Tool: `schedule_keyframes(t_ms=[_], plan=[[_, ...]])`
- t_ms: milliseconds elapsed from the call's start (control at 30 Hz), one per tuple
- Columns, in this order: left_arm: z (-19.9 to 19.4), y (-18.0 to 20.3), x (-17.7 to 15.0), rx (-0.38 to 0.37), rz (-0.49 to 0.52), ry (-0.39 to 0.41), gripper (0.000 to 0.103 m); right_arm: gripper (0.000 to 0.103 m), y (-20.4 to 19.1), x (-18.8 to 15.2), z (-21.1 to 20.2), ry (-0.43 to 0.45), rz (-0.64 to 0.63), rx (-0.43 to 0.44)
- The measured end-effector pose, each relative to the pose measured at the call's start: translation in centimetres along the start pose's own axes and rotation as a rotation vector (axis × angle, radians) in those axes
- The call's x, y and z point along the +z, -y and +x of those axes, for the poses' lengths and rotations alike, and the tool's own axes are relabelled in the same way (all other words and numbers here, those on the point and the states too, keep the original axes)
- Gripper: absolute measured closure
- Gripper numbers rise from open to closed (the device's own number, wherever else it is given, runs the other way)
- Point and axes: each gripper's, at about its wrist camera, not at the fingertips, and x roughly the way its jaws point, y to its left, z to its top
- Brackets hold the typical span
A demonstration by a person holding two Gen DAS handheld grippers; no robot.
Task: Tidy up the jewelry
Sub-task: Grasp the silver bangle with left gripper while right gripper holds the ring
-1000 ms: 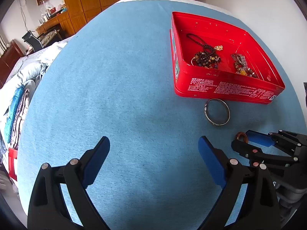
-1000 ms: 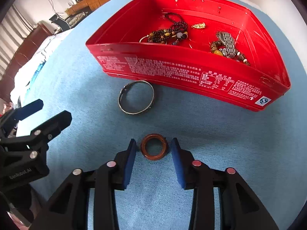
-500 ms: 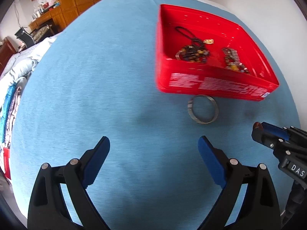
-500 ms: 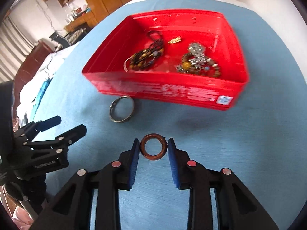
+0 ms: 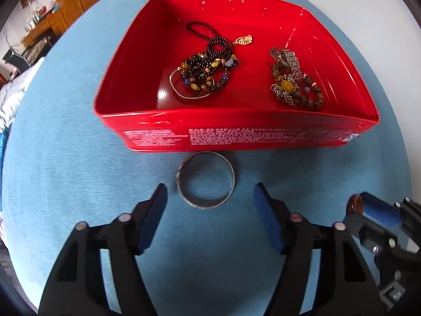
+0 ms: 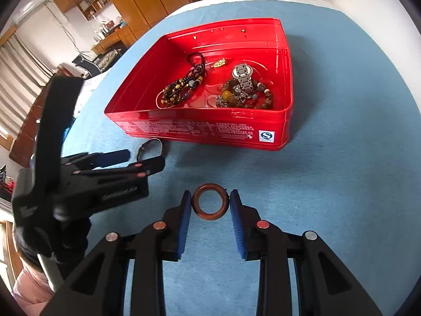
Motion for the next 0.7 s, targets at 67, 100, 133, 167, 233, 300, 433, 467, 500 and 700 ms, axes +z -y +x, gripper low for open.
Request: schedule_keyframes(t_ms=[67, 100, 133, 167, 233, 300, 433, 467, 500, 700], plan=[[0.7, 0.0, 0.3, -0.003, -0.012, -0.018, 0.043, 0.073, 0.2, 0.1, 0.0, 0.004, -0.002, 0.015], [0.9, 0.0, 0.3, 0.000, -0.015, -0.017, 0.043, 0.073, 0.2, 0.0, 0.0, 0.006, -0.003, 0.018], [0.9, 0.0, 0.4, 0.005, -0.012, -0.014, 0.043, 0.073, 0.2, 0.0, 0.0, 0.008, -0.004, 0.022], [1.0, 0.2, 0.4, 0.010, -0.004, -0.011, 0.044, 0.073, 0.3, 0.0, 0.0, 0.009, -0.004, 0.025], [1.1, 0.5, 0.5, 0.015, 0.002, -0.006, 0.053, 0.073, 0.4, 0.1, 0.3, 0.004, -0.001, 0.030], [1.1, 0.7, 0.5, 0.025, 0.009, 0.001, 0.055, 0.073, 0.5, 0.0, 0.5, -0.002, 0.003, 0.031], [1.0, 1.0, 0.1, 0.023, 0.023, 0.007, 0.055, 0.073, 0.7, 0.0, 0.9, -0.010, 0.016, 0.026], [0.8, 1.0, 0.1, 0.015, 0.019, 0.006, 0.056, 0.073, 0.8, 0.0, 0.9, -0.010, 0.018, 0.025], [0.7, 1.0, 0.0, 0.005, 0.017, 0.003, 0.056, 0.073, 0.8, 0.1, 1.0, -0.010, 0.022, 0.023], [-0.5, 0.0, -0.8, -0.009, 0.007, 0.016, 0.056, 0.073, 0.9, 0.2, 1.5, -0.016, 0.027, 0.014]])
